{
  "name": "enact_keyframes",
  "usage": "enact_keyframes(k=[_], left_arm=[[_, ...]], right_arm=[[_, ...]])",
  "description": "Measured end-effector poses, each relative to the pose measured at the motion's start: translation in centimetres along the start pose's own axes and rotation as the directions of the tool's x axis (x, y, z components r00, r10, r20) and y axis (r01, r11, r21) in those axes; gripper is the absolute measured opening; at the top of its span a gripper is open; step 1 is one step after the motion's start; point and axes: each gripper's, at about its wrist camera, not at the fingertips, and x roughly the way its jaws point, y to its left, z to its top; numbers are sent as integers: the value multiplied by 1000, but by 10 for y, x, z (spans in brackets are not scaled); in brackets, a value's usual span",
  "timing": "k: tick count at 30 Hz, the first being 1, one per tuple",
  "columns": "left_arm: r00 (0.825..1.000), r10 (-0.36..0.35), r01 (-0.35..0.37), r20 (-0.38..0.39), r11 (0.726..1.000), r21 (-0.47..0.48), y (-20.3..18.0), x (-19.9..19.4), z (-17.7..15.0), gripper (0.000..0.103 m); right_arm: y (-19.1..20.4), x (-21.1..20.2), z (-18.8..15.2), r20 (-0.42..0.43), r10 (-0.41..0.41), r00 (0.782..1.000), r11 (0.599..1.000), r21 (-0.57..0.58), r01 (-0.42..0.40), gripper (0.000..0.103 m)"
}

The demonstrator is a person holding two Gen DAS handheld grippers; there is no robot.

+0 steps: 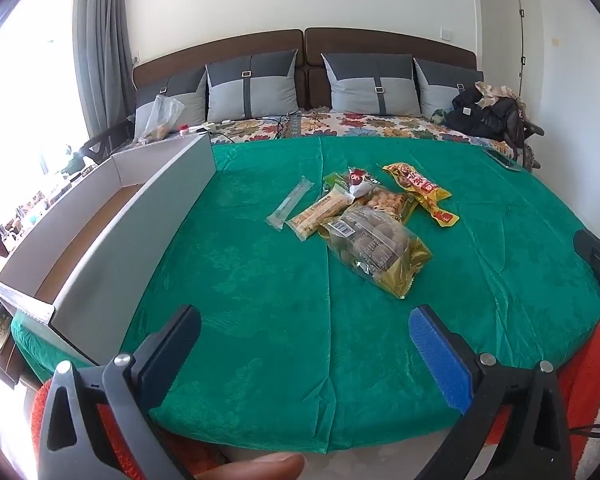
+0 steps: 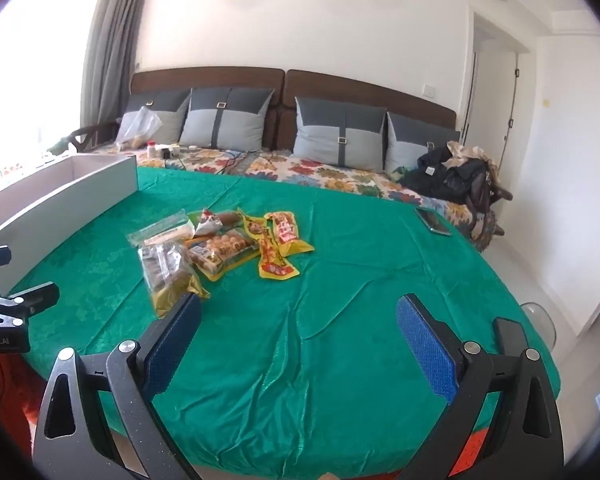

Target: Organize snacks

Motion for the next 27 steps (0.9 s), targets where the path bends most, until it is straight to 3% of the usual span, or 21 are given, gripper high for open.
enact_keyframes(k=[27], left_arm=[[1000, 25, -25, -11, 999, 21, -5, 7, -6, 103]], right_arm=[[-16, 13, -9, -35, 0, 999, 997, 76, 3, 99]])
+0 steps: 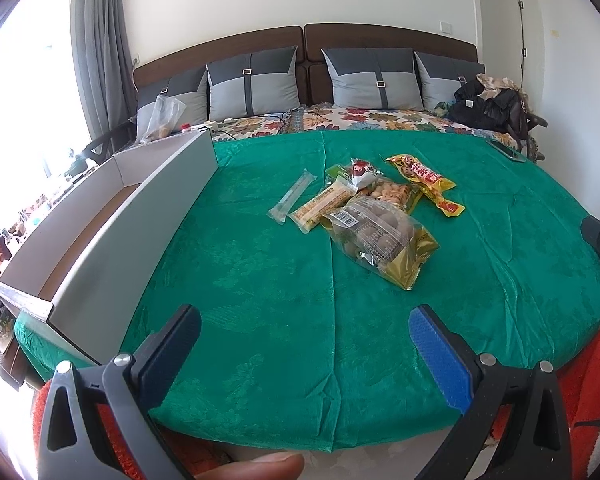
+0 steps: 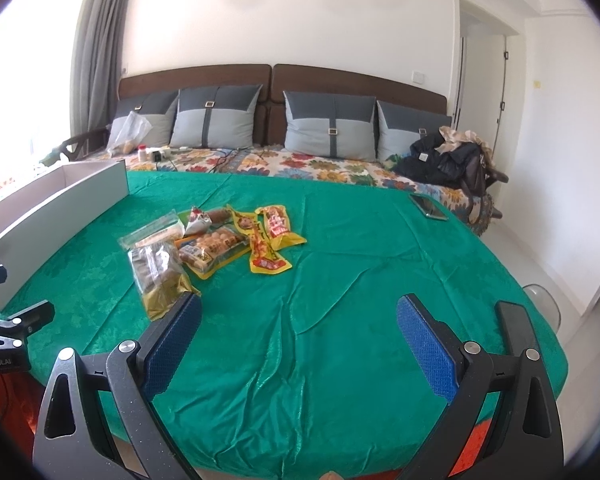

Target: Organize snacks

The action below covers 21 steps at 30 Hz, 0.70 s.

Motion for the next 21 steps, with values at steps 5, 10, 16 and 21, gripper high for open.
enact_keyframes(k=[5, 10, 16, 21], left_arm=[[1000, 8, -8, -3, 1000, -5, 3, 2, -2, 103], [1000, 15, -15, -3, 1000, 2, 3, 4, -3, 103], [999, 16, -15, -47, 1000, 17, 0, 17, -7, 103], [995, 4, -3, -96, 1000, 8, -1, 26, -12, 103]], right_arm=[[-3, 5, -4, -34, 4, 999, 1000, 26, -3, 99], [-2, 4, -5, -32, 8, 999, 1000, 20, -8, 99], [1, 5, -6, -44, 26, 999, 1000, 1, -26, 99], [7, 10, -9, -74, 60, 995, 998, -18, -62, 99]])
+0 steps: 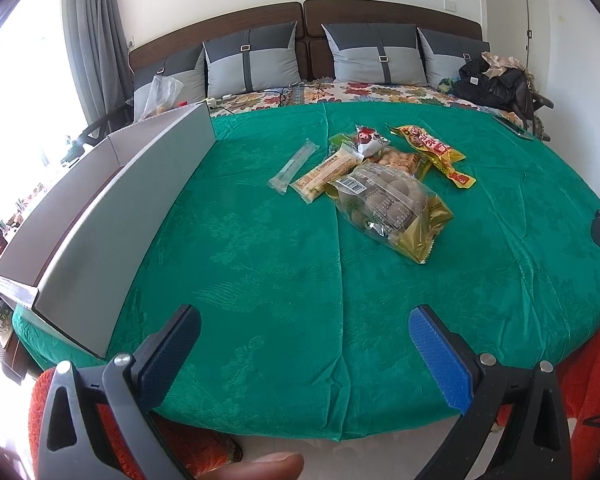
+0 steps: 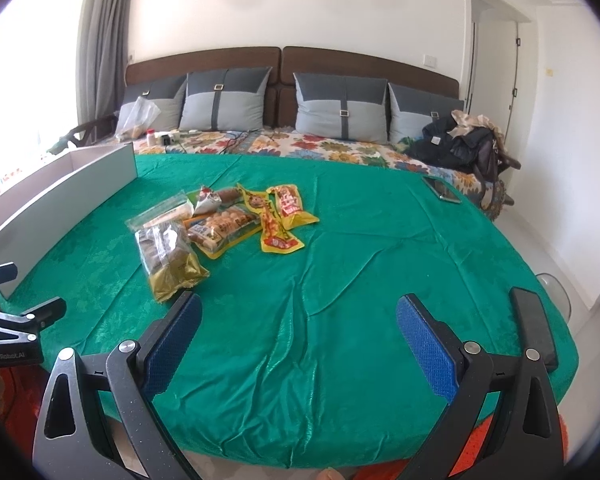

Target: Organize snacks

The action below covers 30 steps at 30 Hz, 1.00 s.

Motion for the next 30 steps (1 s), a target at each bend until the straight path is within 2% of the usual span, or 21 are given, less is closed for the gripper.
enact_keyframes(k=[4, 7, 9, 14, 17, 20, 23, 25, 28, 30], left_arm=[[996, -69, 68, -51, 997, -21, 1, 4, 2, 103], [974, -186, 180, -132, 982, -56, 1, 14, 3, 103], [960, -223, 214, -168, 974, -73, -2, 20, 11, 103], [948, -284, 270, -145, 957, -109, -19, 30, 72, 103], [941, -293, 269, -167, 951, -156, -36, 57, 114, 103], [935, -268, 224, -234, 955, -196, -56, 98, 138, 103], [938, -125, 79, -322, 985, -152, -73, 140, 136, 103], [930, -19, -23, -366, 994, -111, -70, 158, 123, 103], [924, -25, -31, -381, 989, -141, -46, 162, 100, 103], [920, -5, -47, -392, 991, -124, -28, 159, 85, 103]], right_arm=[[2, 8, -6, -43, 18, 999, 1000, -11, -18, 99], [0, 9, -4, -48, 24, 999, 1000, 4, -24, 99], [-2, 9, -3, -50, 33, 998, 999, 8, -33, 99], [-2, 12, -7, -73, 93, 993, 996, 16, -92, 99], [-2, 12, -9, -82, 119, 989, 993, 18, -118, 99], [-2, 8, -10, -79, 138, 987, 990, 15, -137, 99], [-5, 3, -11, -74, 152, 986, 988, 13, -151, 99], [-8, 1, -11, -69, 158, 985, 987, 16, -157, 99], [-14, -1, -10, -60, 164, 985, 986, 30, -163, 99], [-19, 0, -10, -58, 170, 984, 985, 52, -168, 99]])
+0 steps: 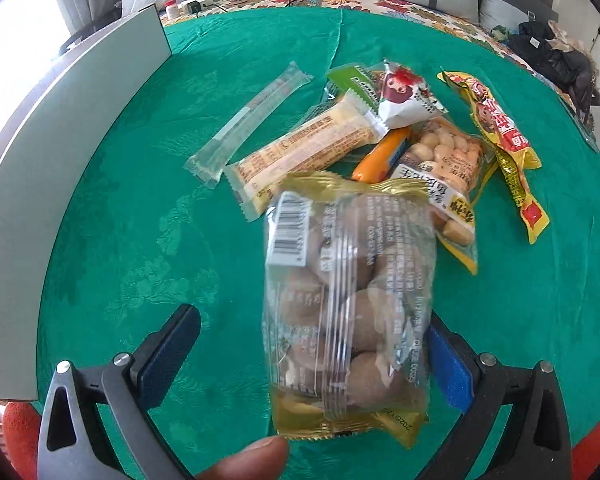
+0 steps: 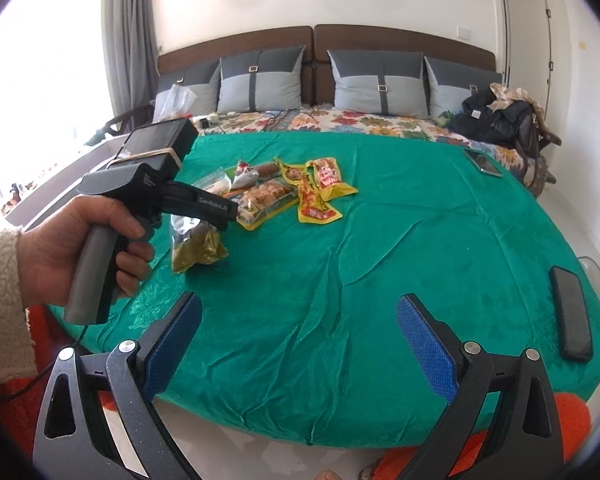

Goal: Organize snacks
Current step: 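Reach the left gripper to the clear bag of brown snacks and grasp it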

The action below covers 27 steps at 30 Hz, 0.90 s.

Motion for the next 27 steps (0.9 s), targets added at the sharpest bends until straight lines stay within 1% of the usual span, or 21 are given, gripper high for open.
enact_keyframes(k=[1, 2, 3, 4, 6, 7, 9, 10, 12, 14, 15, 16, 17, 19, 22, 23, 24, 25, 27], left_arm=[[1000, 21, -21, -4, 1000, 14, 11, 1, -5, 103], [998, 58, -58, -12, 998, 30, 20, 4, -11, 103], [997, 76, -75, -21, 996, 48, 29, 7, -15, 103], [999, 49, -49, -15, 998, 47, 38, 6, -19, 103], [999, 37, -36, -33, 999, 40, 50, 5, -20, 103], [999, 30, -27, -42, 998, 52, 51, 3, -20, 103], [999, 26, -21, -34, 990, 139, 43, -3, -17, 103], [1000, 25, -21, -15, 979, 201, 36, -10, -15, 103], [999, 26, -32, 20, 944, 328, 20, -23, -12, 103], [999, 19, -30, 30, 915, 403, 8, -32, -6, 103], [999, 23, -30, 22, 910, 414, 5, -33, -1, 103], [999, 33, -32, 5, 911, 411, 3, -32, 4, 103], [999, 38, -26, -22, 919, 393, 3, -29, 10, 103], [996, 28, 2, -86, 944, 331, 8, -15, 25, 103], [983, 29, 15, -181, 971, 238, 9, 17, 35, 103], [979, 0, 41, -206, 980, 195, 14, 23, 36, 103], [975, -45, 73, -216, 990, 121, 23, 26, 37, 103], [979, -53, 71, -195, 994, 84, 29, 24, 37, 103], [985, -42, 54, -170, 996, 68, 32, 26, 35, 103]], right_arm=[[-3, 2, 1, -3, 4, 1000, 1000, 13, -4, 99], [-6, 4, 1, -8, 9, 1000, 1000, 28, -9, 99], [-8, 7, 1, -16, 15, 1000, 999, 43, -14, 99], [-10, 10, 1, -25, 20, 999, 998, 56, -19, 99], [-12, 14, -1, -42, 28, 999, 997, 78, -25, 99], [-13, 15, -2, -48, 29, 998, 996, 85, -24, 99], [-13, 15, -2, -52, 23, 998, 996, 89, -18, 99], [-13, 14, -2, -50, 17, 999, 996, 88, -13, 99], [-14, 12, -1, -45, 5, 999, 996, 85, -1, 99], [-15, 11, -1, -44, -4, 999, 996, 87, 8, 99], [-16, 11, -2, -46, -6, 999, 996, 89, 10, 99], [-16, 12, -2, -47, -7, 999, 996, 92, 11, 99], [-16, 12, -2, -49, -8, 999, 996, 93, 12, 99], [-15, 14, -1, -52, -9, 999, 996, 92, 13, 99], [-14, 13, -2, -51, -7, 999, 997, 82, 12, 99], [-14, 12, -2, -50, -8, 999, 997, 79, 12, 99], [-14, 12, -3, -50, -8, 999, 997, 78, 12, 99], [-14, 12, -3, -50, -8, 999, 997, 78, 11, 99], [-16, 13, -4, -52, -7, 999, 996, 87, 11, 99]])
